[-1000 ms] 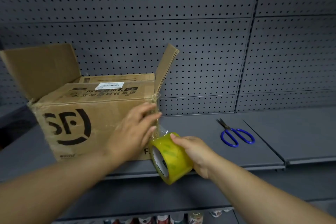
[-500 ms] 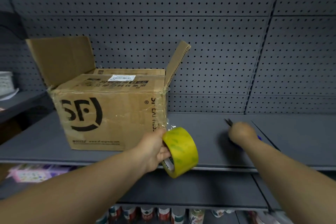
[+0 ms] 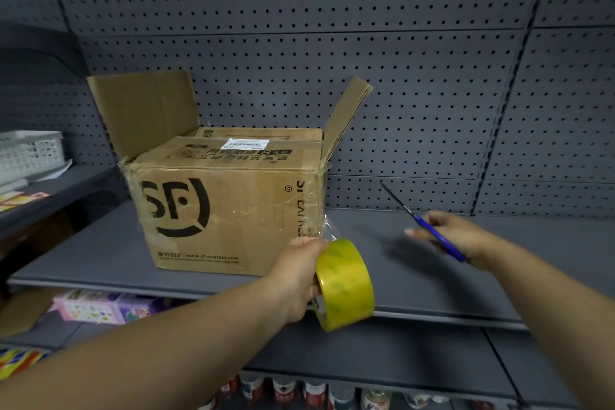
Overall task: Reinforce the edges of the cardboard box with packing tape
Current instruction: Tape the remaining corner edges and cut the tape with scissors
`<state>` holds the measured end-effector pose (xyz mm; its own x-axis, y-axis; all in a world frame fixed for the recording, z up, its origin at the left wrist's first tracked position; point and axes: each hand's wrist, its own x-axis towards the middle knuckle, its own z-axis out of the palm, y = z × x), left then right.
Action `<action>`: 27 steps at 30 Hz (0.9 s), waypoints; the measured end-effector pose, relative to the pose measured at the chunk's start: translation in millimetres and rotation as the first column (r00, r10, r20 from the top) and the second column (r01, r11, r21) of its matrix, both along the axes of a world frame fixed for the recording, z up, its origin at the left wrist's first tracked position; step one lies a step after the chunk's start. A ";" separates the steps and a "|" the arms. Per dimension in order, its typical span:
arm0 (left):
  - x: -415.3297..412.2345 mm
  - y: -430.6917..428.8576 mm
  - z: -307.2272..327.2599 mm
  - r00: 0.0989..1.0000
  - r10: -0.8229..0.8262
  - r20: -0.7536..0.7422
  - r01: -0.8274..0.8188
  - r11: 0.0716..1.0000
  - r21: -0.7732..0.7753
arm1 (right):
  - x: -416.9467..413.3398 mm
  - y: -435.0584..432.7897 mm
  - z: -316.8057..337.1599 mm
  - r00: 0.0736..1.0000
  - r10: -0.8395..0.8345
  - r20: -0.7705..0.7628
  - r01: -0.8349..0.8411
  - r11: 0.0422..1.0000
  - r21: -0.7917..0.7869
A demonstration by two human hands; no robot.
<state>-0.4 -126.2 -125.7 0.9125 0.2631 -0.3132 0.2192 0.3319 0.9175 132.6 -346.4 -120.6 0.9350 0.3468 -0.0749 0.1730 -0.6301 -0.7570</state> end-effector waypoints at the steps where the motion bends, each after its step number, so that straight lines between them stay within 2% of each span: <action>1: 0.7 -0.3 -1.7 1.000 0.008 0.004 -0.008 1.000 0.008 | -4.1 -0.3 11.5 0.993 0.110 -0.030 -0.111 0.994 -0.015; 3: 2.7 -0.7 -4.9 1.000 0.012 0.012 -0.013 1.000 0.019 | -13.4 4.9 35.0 0.955 0.284 -0.084 -0.296 0.922 -0.251; 5: 4.5 -1.0 -8.1 1.000 0.010 0.023 -0.011 0.999 0.032 | -18.7 14.1 50.4 0.919 0.368 -0.143 -0.390 0.788 -0.476; 7: 6.0 -1.3 -11.5 0.999 0.015 0.036 -0.017 0.999 0.049 | -22.9 25.6 62.4 0.897 0.383 -0.222 -0.440 0.716 -0.542; 10: 8.5 -3.1 -17.0 0.997 0.029 0.068 -0.034 0.997 0.075 | -27.8 41.8 76.5 0.899 0.359 -0.252 -0.433 0.635 -0.640; 21: 10.7 -5.2 -22.3 0.994 0.081 0.071 -0.086 0.994 0.069 | -17.1 82.3 90.1 0.870 0.407 -0.279 -0.474 0.534 -0.700; 27: 10.4 2.9 -22.5 0.996 0.078 0.036 -0.081 0.991 0.109 | -4.1 89.4 86.0 0.850 0.455 -0.264 -0.498 0.533 -0.684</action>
